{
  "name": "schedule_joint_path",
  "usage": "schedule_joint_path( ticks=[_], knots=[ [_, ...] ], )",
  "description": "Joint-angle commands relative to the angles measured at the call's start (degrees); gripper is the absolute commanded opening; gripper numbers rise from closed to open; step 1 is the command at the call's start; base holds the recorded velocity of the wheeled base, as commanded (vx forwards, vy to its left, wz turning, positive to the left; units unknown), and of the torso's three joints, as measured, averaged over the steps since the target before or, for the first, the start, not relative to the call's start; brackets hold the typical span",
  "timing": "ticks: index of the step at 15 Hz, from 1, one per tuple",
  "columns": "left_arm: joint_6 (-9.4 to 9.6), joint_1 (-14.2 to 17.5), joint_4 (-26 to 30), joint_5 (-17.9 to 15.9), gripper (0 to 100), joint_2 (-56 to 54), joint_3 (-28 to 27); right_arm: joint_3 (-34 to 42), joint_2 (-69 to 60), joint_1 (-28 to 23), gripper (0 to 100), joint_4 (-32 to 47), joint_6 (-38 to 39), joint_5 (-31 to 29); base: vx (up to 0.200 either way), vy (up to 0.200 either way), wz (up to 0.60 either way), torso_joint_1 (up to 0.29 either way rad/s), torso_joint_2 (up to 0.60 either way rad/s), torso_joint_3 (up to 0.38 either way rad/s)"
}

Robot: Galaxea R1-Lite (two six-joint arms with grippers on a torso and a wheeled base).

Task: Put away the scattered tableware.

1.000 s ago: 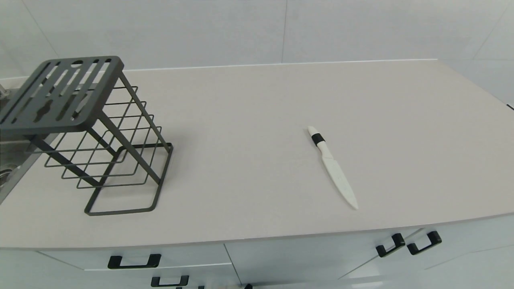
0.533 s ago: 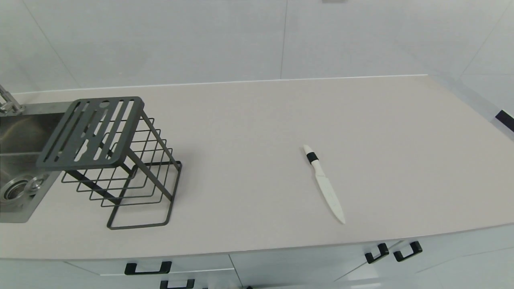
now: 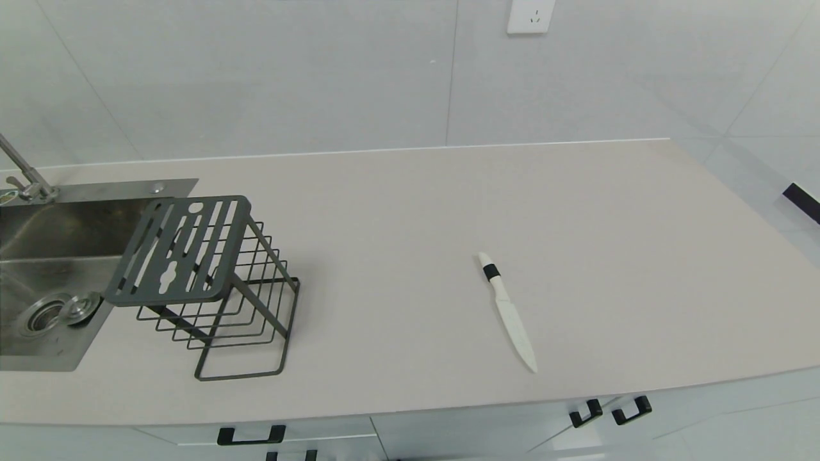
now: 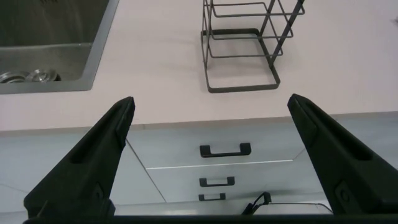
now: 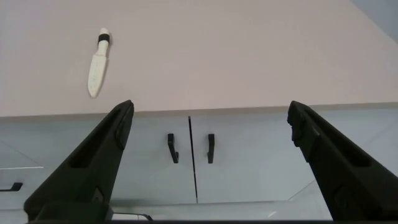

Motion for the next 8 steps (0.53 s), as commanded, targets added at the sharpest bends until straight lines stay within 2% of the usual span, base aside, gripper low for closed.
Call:
schedule_joint_path(
  ticks=[1, 8],
  knots=[
    [-0.01, 0.0, 0.0, 0.0, 100, 0.1, 0.0, 0.0, 0.1, 0.1, 100, 0.0, 0.0, 0.0, 0.0, 0.0, 0.6, 0.022, -0.04, -0.017],
    [-0.01, 0.0, 0.0, 0.0, 100, 0.1, 0.0, 0.0, 0.1, 0.1, 100, 0.0, -0.1, 0.0, 0.0, 0.0, 0.0, 0.0, 0.0, 0.0]
  ],
)
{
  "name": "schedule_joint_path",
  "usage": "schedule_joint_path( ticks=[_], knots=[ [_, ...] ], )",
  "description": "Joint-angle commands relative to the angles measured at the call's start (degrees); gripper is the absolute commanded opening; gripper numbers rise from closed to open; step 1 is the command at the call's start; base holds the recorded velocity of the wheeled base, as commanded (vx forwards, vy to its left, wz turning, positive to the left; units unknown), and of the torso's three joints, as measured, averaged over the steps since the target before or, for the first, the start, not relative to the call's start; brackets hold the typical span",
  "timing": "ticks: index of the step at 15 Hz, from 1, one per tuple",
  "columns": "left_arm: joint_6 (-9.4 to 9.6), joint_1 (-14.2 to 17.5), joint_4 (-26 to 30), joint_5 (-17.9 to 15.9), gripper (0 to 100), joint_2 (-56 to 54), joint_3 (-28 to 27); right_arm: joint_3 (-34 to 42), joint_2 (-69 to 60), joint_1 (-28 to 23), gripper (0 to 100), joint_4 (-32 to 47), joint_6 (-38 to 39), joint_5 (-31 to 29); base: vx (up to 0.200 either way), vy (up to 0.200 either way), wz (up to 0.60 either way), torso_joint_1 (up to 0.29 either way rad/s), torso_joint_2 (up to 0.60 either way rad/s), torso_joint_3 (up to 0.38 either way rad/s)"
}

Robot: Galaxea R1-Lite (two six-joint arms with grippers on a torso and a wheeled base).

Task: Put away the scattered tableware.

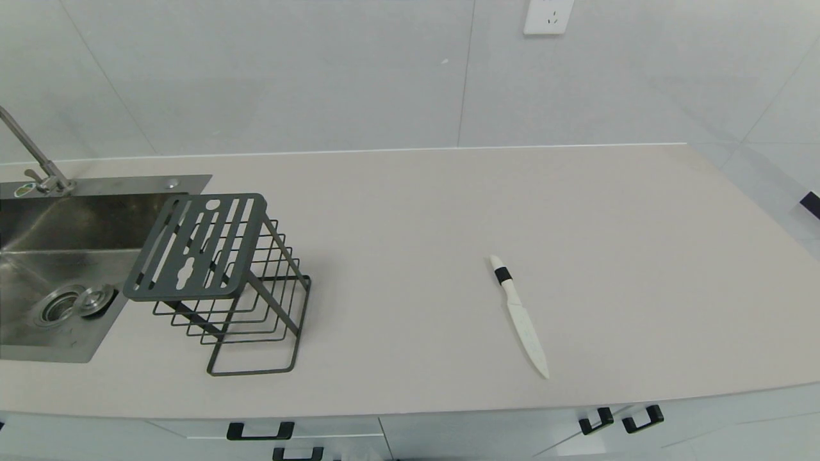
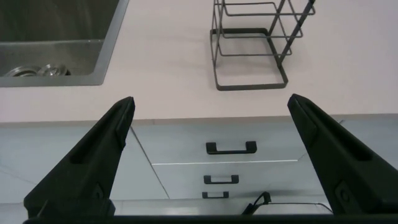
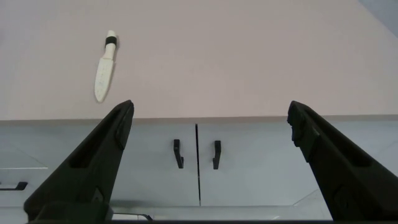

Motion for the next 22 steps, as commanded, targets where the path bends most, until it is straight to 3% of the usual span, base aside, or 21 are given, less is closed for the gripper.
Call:
schedule_joint_path(
  ticks=[1, 15, 22],
  knots=[
    [-0.01, 0.0, 0.0, 0.0, 100, 0.1, 0.0, 0.0, 0.1, 0.0, 100, 0.0, -0.1, 0.0, 0.0, 0.0, 0.0, 0.0, 0.0, 0.0],
    [0.17, 0.0, 0.0, 0.0, 100, 0.1, 0.0, 0.0, 0.1, 0.0, 100, -0.1, 0.0, 0.1, 0.0, 0.0, 0.0, 0.041, -0.07, -0.032],
    [0.08, 0.0, 0.0, 0.0, 100, 0.1, 0.0, 0.0, 0.1, 0.0, 100, -0.1, 0.0, 0.1, 0.0, 0.0, 0.0, 0.253, -0.02, 0.232]
  ],
)
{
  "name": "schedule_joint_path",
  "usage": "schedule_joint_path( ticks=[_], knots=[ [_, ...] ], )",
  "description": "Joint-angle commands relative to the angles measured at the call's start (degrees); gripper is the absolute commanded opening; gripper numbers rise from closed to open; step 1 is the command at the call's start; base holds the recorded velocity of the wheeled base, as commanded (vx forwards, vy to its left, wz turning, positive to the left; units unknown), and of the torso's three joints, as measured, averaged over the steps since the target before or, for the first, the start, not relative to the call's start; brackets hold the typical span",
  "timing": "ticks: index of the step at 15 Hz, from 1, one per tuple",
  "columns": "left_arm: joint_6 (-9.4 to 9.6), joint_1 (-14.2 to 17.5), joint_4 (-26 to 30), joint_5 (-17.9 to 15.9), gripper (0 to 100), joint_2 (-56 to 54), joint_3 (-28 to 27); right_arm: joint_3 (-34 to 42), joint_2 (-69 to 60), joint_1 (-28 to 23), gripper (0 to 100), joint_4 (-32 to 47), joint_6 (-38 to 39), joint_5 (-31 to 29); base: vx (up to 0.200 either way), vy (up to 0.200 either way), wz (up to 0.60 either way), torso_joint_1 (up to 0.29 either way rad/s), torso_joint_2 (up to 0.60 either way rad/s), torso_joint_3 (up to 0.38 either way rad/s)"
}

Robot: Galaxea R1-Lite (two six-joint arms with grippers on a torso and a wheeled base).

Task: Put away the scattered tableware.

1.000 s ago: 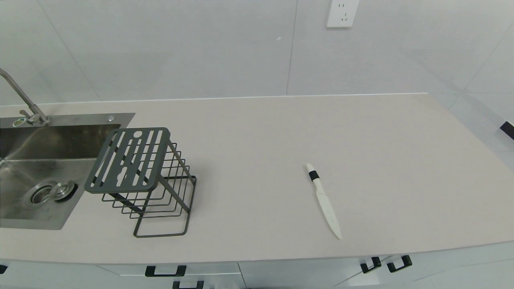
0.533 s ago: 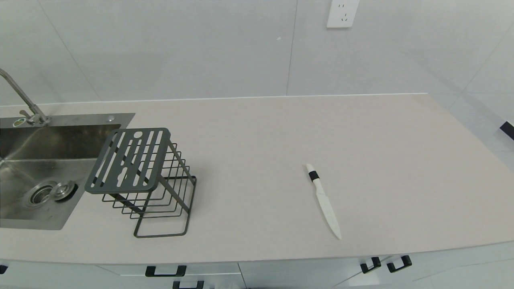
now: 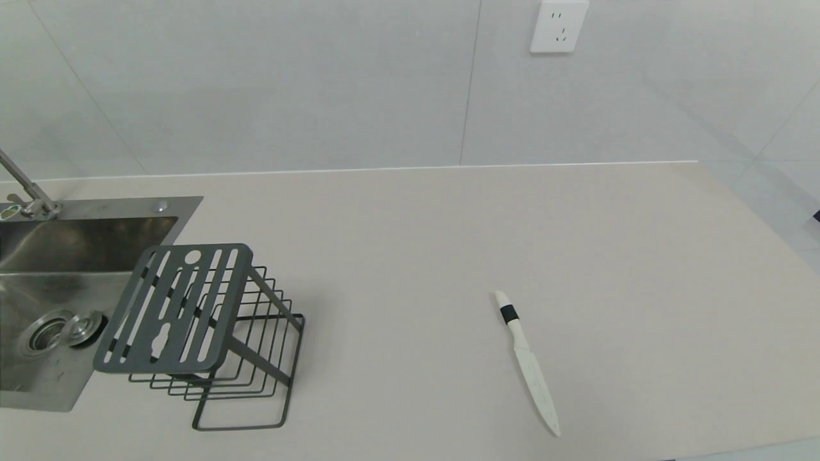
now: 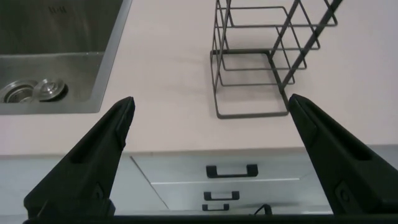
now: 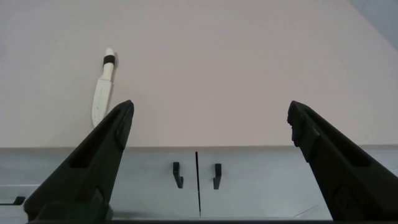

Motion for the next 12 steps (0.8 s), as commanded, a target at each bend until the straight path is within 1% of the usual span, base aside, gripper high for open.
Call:
schedule_joint_path(
  ticks=[1, 2, 4, 9, 12],
  knots=[
    [-0.01, 0.0, 0.0, 0.0, 100, 0.1, 0.0, 0.0, 0.1, 0.0, 100, 0.0, -0.1, 0.0, 0.0, 0.0, 0.0, 0.31, -0.07, 0.242],
    [-0.01, 0.0, 0.0, 0.0, 100, 0.1, 0.0, 0.0, 0.1, 0.0, 100, 0.0, -0.1, 0.0, 0.0, 0.0, 0.0, 0.261, -0.05, 0.188],
    [-0.01, 0.0, 0.0, 0.0, 100, 0.2, 0.0, 0.0, 0.0, 0.0, 100, 0.0, 0.0, 0.0, 0.0, 0.0, 0.0, 0.124, -0.02, 0.09],
    [-0.01, 0.0, 0.0, -0.1, 100, 0.1, 0.0, 0.0, 0.1, 0.0, 100, 0.0, 0.0, 0.0, 0.0, 0.0, 0.0, 0.0, 0.0, 0.0],
    [0.34, 0.0, -0.1, -0.4, 100, 0.1, 0.0, 0.0, 0.1, 0.0, 100, 0.0, -0.4, 0.1, 0.0, 0.0, 0.0, 0.0, 0.0, 0.0]
  ],
)
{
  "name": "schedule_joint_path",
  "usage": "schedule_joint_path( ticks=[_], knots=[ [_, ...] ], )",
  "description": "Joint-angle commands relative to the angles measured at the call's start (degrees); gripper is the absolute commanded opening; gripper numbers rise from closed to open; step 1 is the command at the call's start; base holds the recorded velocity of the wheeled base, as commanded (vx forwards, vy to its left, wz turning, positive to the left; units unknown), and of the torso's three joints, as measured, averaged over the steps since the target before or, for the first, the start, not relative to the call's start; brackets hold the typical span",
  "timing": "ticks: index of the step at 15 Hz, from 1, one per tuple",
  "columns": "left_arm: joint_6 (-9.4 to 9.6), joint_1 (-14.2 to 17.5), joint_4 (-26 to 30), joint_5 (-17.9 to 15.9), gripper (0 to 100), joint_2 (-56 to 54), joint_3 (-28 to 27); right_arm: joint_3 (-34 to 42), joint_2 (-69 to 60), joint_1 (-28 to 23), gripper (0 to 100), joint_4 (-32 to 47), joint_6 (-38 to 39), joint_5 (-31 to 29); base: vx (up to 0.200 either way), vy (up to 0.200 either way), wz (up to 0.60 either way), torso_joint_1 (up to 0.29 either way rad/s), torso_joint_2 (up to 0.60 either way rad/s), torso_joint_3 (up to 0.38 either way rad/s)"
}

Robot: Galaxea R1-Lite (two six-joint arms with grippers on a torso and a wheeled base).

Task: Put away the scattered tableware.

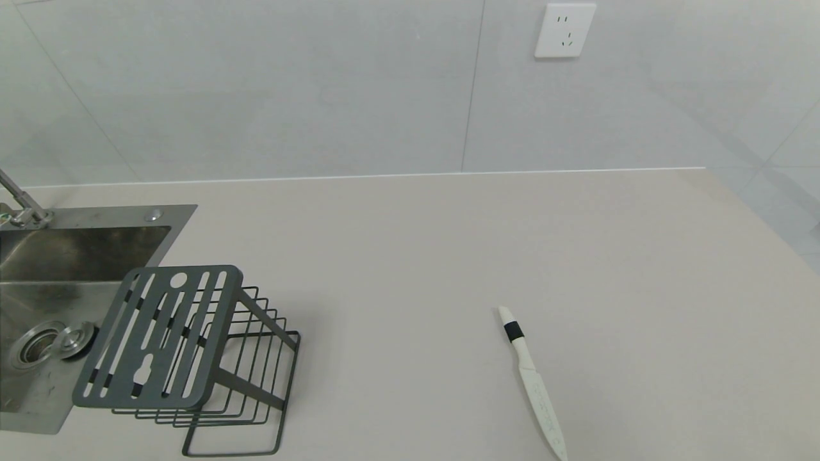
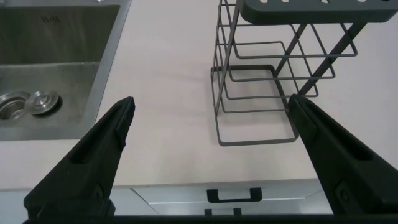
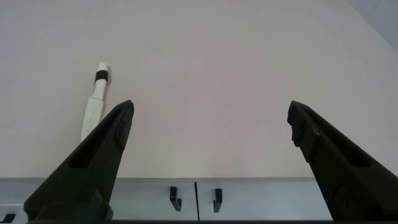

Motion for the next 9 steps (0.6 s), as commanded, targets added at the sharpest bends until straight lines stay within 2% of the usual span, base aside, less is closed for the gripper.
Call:
schedule_joint_path(
  ticks=[1, 9],
  knots=[
    [-0.22, 0.0, 0.0, 0.0, 100, 0.1, 0.0, 0.0, 0.1, 0.0, 100, -0.1, 0.1, 0.1, 0.0, 0.0, 0.0, 0.0, 0.0, 0.0],
    [-0.4, 0.0, 0.0, 0.1, 100, 0.1, 0.0, 0.0, 0.1, 0.0, 100, 0.0, 0.3, 0.6, 0.0, 0.0, 0.0, 0.0, 0.0, 0.0]
  ],
)
